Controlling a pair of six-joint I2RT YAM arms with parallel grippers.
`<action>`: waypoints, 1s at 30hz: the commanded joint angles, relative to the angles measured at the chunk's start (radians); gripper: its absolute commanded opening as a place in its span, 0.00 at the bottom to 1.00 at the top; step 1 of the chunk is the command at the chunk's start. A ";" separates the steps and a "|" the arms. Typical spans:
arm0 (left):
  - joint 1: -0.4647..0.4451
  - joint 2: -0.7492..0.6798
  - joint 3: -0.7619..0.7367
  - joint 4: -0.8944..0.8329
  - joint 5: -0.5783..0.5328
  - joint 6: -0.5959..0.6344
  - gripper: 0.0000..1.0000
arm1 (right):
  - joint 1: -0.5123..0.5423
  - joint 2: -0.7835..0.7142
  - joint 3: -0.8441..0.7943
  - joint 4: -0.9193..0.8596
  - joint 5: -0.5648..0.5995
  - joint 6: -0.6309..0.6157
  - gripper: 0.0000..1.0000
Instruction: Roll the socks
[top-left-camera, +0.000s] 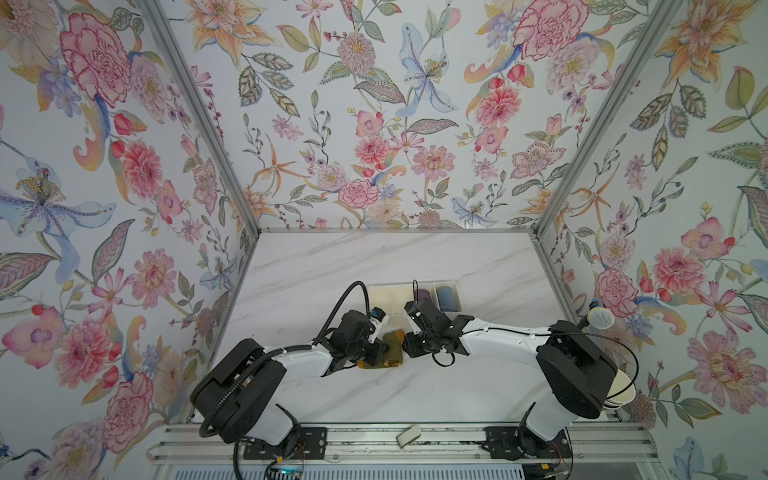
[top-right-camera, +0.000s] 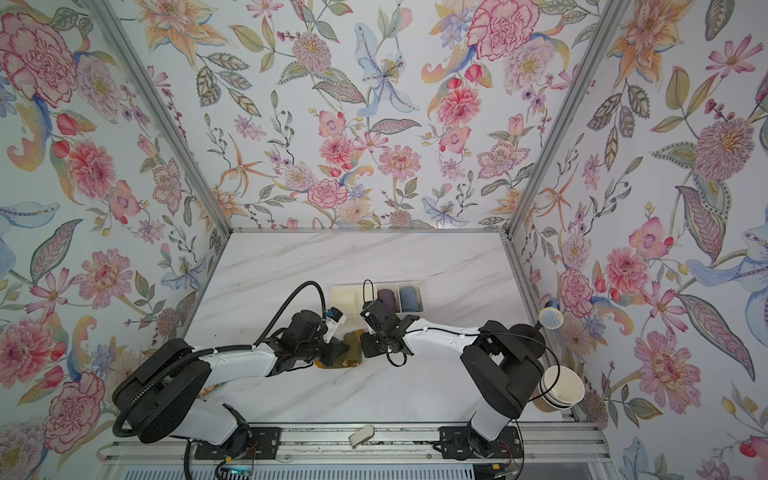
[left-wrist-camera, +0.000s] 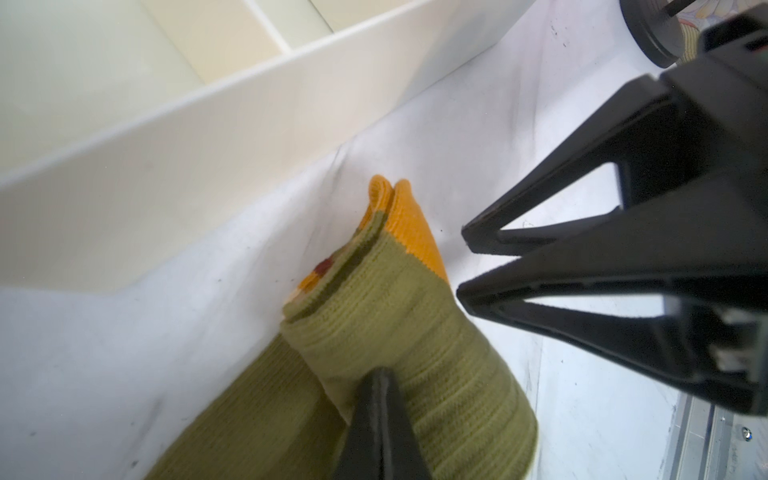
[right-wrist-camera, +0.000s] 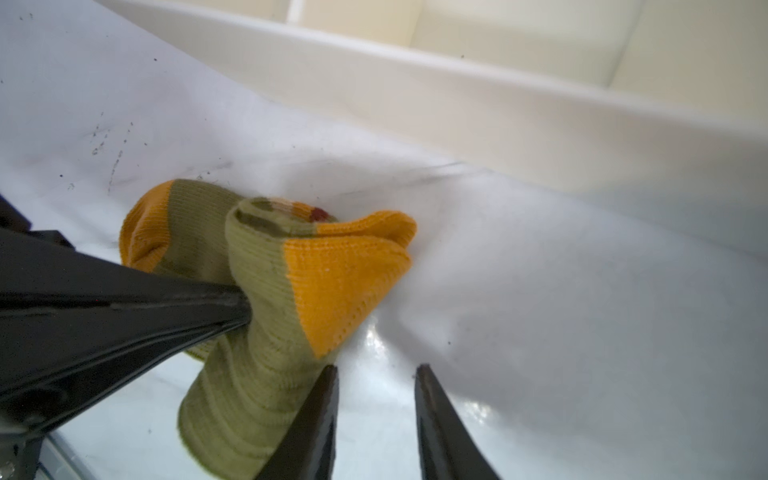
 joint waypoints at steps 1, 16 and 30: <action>0.009 0.005 -0.023 -0.017 -0.001 -0.014 0.00 | 0.017 0.029 0.036 -0.004 -0.009 0.005 0.34; 0.009 -0.011 -0.020 -0.052 -0.002 -0.015 0.00 | 0.027 0.015 0.007 0.112 -0.114 0.003 0.35; 0.011 -0.036 -0.039 -0.052 -0.001 -0.030 0.00 | 0.023 0.045 -0.004 0.169 -0.188 0.021 0.44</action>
